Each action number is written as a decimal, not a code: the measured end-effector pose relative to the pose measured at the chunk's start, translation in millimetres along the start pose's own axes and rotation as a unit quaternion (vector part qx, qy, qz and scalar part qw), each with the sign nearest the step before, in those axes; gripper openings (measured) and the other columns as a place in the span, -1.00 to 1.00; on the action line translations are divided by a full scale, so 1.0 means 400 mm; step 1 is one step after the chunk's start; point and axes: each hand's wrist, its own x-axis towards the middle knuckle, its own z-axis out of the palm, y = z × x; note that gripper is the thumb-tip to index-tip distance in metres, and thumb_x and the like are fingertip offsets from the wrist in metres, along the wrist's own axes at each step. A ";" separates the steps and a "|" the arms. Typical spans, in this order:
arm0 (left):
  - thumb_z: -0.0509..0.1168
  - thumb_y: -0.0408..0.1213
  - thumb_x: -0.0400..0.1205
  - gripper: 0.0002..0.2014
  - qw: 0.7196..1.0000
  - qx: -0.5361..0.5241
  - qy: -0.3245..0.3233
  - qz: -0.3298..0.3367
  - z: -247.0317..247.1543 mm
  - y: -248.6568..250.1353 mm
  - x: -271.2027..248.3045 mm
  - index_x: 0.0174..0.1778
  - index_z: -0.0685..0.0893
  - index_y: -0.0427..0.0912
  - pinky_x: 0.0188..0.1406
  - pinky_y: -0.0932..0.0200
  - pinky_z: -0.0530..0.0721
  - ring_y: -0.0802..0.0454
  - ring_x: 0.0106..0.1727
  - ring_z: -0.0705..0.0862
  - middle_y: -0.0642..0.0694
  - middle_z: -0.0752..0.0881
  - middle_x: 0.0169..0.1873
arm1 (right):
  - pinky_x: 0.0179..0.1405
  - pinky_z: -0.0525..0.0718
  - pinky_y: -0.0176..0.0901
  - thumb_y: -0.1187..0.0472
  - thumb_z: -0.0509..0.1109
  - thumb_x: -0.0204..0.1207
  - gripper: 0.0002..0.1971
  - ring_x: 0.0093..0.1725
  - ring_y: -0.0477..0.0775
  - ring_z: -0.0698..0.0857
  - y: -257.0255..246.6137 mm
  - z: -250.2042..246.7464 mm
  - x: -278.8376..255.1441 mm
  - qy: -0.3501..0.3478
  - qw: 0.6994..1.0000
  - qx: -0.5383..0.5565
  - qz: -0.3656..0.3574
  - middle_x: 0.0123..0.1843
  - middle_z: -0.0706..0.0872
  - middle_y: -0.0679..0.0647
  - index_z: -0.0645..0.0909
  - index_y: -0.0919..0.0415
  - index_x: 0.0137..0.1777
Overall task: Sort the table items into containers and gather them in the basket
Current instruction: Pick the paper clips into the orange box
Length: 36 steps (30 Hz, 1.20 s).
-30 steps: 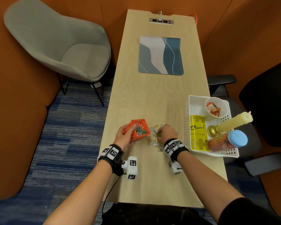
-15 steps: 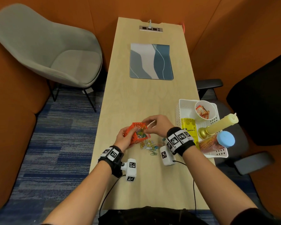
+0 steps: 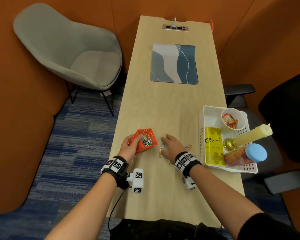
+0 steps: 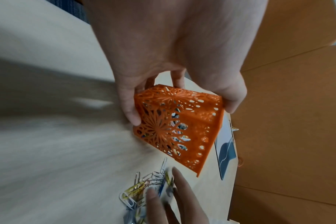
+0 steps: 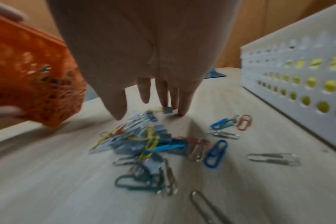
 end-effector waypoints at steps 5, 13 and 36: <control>0.50 -0.01 0.59 -0.55 1.000 0.001 0.007 -0.007 -0.003 -0.010 -0.007 0.36 0.60 0.00 -0.04 -0.01 0.79 -0.13 0.19 0.77 -0.17 0.76 0.20 | 0.06 0.67 0.02 0.27 0.36 0.57 -0.74 0.20 0.22 0.60 -0.021 0.039 -0.010 0.044 0.997 -0.061 -0.033 0.19 0.61 0.18 0.73 0.22 0.21; 0.50 -0.01 0.59 -0.53 1.000 0.024 -0.017 -0.009 0.018 -0.023 -0.022 0.38 0.59 -0.01 0.01 -0.02 0.79 -0.11 0.16 0.77 -0.13 0.75 0.17 | 0.10 0.70 -0.22 0.36 0.52 0.43 -0.89 -0.05 0.05 0.79 0.006 -0.008 -0.007 0.093 0.982 0.133 0.102 -0.07 0.86 0.11 0.87 0.23 -0.10; 0.51 -0.06 0.59 -0.55 0.998 0.036 -0.052 -0.004 0.028 -0.024 -0.030 0.36 0.56 -0.06 0.23 -0.13 0.76 -0.04 0.10 0.76 -0.19 0.74 0.23 | 0.31 0.60 0.01 0.00 0.57 0.40 -0.32 0.30 0.18 0.51 0.010 0.053 -0.123 0.035 0.993 -0.013 0.114 0.32 0.43 0.14 0.46 0.05 0.52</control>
